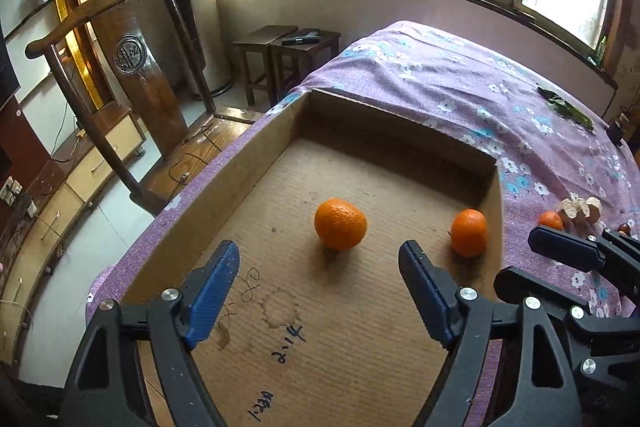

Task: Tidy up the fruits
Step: 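Move both open grippers back over the remaining fruit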

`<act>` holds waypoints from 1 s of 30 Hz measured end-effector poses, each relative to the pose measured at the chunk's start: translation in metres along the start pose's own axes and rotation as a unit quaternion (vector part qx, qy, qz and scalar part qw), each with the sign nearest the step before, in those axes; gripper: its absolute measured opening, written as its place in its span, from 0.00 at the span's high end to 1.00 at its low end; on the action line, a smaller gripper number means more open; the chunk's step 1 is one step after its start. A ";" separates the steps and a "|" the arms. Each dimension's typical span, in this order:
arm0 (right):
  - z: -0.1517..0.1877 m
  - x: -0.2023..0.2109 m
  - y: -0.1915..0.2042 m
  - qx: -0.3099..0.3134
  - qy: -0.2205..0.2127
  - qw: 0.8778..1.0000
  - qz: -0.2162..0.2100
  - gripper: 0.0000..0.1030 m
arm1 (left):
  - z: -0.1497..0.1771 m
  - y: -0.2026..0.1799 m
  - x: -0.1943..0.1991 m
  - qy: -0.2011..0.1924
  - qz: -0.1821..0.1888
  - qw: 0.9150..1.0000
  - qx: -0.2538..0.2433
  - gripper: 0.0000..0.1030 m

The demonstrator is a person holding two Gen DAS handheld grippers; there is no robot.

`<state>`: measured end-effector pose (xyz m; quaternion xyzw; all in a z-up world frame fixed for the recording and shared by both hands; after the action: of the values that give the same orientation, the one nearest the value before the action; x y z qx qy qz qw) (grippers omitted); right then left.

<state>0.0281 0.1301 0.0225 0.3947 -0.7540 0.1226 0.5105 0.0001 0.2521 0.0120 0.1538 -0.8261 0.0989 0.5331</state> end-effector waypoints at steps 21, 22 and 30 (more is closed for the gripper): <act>0.119 0.080 -0.109 -0.142 -0.030 0.987 0.065 0.44 | 0.037 -0.130 0.026 -0.007 0.084 0.992 -0.096 0.20; 0.125 0.082 -0.114 -0.150 -0.030 0.986 0.067 0.44 | 0.039 -0.137 0.024 -0.004 0.088 0.991 -0.102 0.20; 0.160 0.093 -0.149 -0.189 -0.031 0.978 0.078 0.45 | 0.044 -0.181 0.007 0.027 0.119 0.984 -0.127 0.20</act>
<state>0.0118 -0.1054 -0.0014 0.2349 -0.8075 0.0051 0.5410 0.0253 0.0674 -0.0001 -0.0173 -0.8299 0.0604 0.5544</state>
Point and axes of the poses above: each gripper's, at about its wrist camera, not at the fingertips, and x roughly against the way its jaws point, y to its left, z to its underside, the point moved 7 cm from there along -x, roughly the way its jaws point, and after that the axes turned 15 degrees about y, right-handed, at the moved point
